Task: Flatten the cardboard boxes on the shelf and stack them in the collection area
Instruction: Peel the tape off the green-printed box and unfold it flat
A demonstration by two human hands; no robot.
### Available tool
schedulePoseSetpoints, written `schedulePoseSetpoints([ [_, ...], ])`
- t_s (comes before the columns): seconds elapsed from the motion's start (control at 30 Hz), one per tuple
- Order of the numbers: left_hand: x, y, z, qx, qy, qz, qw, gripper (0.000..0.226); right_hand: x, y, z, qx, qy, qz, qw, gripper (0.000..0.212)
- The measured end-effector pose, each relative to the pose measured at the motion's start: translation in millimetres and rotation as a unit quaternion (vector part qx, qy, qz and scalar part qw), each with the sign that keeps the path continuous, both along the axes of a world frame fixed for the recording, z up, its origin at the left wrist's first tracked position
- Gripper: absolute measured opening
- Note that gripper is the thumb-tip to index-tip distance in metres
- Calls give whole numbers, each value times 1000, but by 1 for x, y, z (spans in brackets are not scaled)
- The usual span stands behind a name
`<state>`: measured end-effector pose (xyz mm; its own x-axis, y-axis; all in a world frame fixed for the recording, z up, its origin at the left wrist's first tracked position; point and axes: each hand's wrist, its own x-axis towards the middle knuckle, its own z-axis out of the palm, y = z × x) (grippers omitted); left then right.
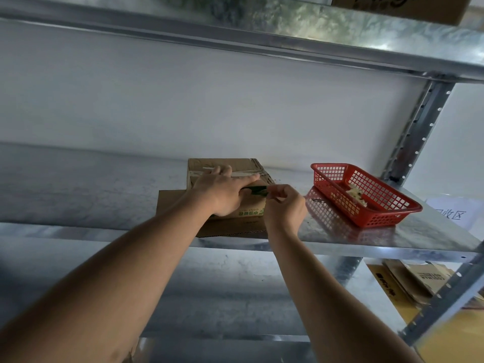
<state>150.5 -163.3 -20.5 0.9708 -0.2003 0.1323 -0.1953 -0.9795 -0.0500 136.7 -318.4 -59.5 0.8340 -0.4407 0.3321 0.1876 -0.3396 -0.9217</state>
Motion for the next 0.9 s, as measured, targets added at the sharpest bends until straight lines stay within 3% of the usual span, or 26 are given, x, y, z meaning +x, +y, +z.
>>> schedulePoseSetpoints([
  [0.23,6,1,-1,-12,10,32,999,51,7,-20,2,34,29,-60,997,35],
  [0.5,11,-21,5,6,17,45,999,60,6,-26,9,-31,-17,5,999,12],
  [0.67,12,-43,7,9,8,47,999,56,3,-37,14,-37,-21,42,998,14],
  [0.9,14,-91,8,4,14,46,999,53,5,-78,22,-26,-29,15,999,13],
])
